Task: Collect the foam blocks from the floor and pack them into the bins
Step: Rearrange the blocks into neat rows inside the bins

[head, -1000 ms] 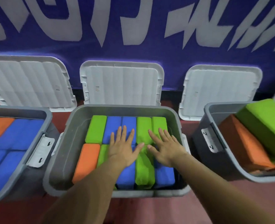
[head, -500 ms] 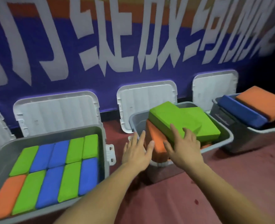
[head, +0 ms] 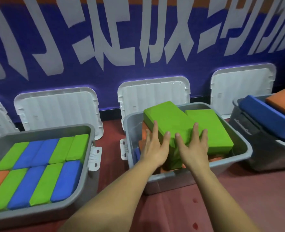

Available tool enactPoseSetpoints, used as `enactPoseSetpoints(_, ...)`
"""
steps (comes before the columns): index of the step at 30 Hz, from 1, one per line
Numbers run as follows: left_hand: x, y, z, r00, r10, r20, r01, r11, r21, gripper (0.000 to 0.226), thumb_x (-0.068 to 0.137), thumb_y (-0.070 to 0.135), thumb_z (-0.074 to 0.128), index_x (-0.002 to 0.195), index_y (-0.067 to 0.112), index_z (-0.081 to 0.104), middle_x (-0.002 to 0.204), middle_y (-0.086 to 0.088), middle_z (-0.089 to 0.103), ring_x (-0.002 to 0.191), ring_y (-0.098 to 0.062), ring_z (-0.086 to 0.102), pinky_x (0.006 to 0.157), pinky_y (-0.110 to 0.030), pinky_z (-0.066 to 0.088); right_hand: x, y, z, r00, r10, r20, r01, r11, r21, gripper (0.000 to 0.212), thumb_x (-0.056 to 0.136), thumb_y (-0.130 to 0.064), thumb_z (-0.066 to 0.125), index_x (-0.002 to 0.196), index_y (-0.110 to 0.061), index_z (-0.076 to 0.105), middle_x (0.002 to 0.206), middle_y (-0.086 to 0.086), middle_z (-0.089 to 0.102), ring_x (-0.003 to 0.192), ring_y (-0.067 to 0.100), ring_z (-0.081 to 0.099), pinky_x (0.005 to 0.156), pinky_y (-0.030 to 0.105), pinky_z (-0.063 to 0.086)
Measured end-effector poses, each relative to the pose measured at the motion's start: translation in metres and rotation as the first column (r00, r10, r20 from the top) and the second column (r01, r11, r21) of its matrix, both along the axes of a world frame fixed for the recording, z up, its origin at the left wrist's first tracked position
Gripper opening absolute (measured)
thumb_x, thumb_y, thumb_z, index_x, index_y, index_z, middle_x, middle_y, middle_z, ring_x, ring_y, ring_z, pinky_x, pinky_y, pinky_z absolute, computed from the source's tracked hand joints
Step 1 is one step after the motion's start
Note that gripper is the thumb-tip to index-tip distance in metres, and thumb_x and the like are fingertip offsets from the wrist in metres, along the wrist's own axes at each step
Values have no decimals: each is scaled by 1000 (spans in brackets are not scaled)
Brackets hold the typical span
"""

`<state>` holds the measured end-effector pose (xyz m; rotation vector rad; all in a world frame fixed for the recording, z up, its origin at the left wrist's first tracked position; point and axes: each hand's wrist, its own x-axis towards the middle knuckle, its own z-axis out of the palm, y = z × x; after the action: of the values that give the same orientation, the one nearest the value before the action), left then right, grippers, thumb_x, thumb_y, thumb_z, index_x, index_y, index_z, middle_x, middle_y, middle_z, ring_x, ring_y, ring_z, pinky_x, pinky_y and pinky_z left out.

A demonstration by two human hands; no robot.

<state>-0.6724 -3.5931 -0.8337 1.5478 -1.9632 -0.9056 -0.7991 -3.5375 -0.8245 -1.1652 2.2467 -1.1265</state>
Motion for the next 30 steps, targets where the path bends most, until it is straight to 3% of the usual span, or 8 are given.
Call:
enactPoseSetpoints(4, -6, -1, -2, 1000, 21, -23, -21, 1000, -23, 98, 77, 92, 12, 159, 41, -5, 170, -4, -1, 156, -18, -7, 126, -49, 6, 1, -6, 5, 986, -101, 136, 111, 992, -68, 105, 83, -65, 69, 161, -14, 21, 146, 17, 22, 135, 45, 35, 118, 46, 29)
enactPoseSetpoints(8, 18, 10, 21, 982, 70, -173, -60, 996, 62, 84, 83, 87, 28, 156, 53, 2, 168, 1, 14, 152, -21, 23, 123, -44, 20, 17, 3, 21, 984, -75, 162, 81, 996, -31, 95, 77, -64, 77, 141, -4, 42, 139, 22, 29, 130, 42, 36, 113, 42, 33)
enactPoseSetpoints(11, 55, 25, 34, 979, 85, -185, -85, 996, 8, 75, 96, 70, 39, 158, 49, 4, 151, -4, 26, 138, -24, 42, 113, -35, 30, 41, 16, 37, 995, -11, 98, 13, 1000, -21, 87, 72, -64, 80, 121, -2, 44, 123, 20, 50, 117, 40, 51, 93, 41, 44)
enactPoseSetpoints(13, 82, 35, 43, 982, 73, -175, -80, 996, -34, 75, 96, 69, 40, 158, 49, 3, 140, -3, 28, 133, -27, 46, 114, -37, 33, 63, 28, 46, 998, 54, 37, -54, 999, -4, 91, 68, -66, 83, 120, -5, 40, 117, 18, 59, 111, 38, 60, 88, 41, 47)
enactPoseSetpoints(16, 121, 54, 51, 992, 49, -113, -54, 998, -40, 75, 93, 75, 37, 155, 55, 0, 129, -1, 26, 124, -33, 50, 109, -44, 39, 101, 53, 54, 990, 140, -1, -139, 990, 33, 117, 59, -74, 82, 146, -18, 27, 137, 21, 51, 126, 38, 54, 106, 50, 46)
enactPoseSetpoints(19, 163, 76, 55, 996, 61, -62, -64, 997, -43, 75, 92, 75, 35, 155, 55, -2, 128, -4, 25, 123, -33, 49, 107, -44, 40, 140, 81, 62, 974, 227, 0, -224, 961, 161, 124, 63, -65, 86, 157, -26, 15, 146, 23, 32, 138, 39, 39, 118, 46, 33)
enactPoseSetpoints(24, 215, 113, 36, 992, 10, 130, -8, 1000, -14, 70, 93, 76, 22, 154, 56, -5, 132, -11, 27, 128, -38, 46, 109, -49, 39, 184, 105, 62, 952, 290, -98, -255, 928, 270, 96, 74, -71, 73, 138, -15, 30, 136, 19, 40, 129, 39, 47, 107, 44, 39)
enactPoseSetpoints(30, 245, 165, -44, 965, -30, 262, 21, 999, 36, 73, 89, 75, 18, 155, 54, -4, 121, -9, 29, 121, -42, 49, 105, -48, 42, 207, 146, -32, 897, 439, -56, -378, 826, 418, 98, 78, -80, 60, 154, -41, 11, 132, 15, 40, 121, 48, 56, 100, 49, 47)
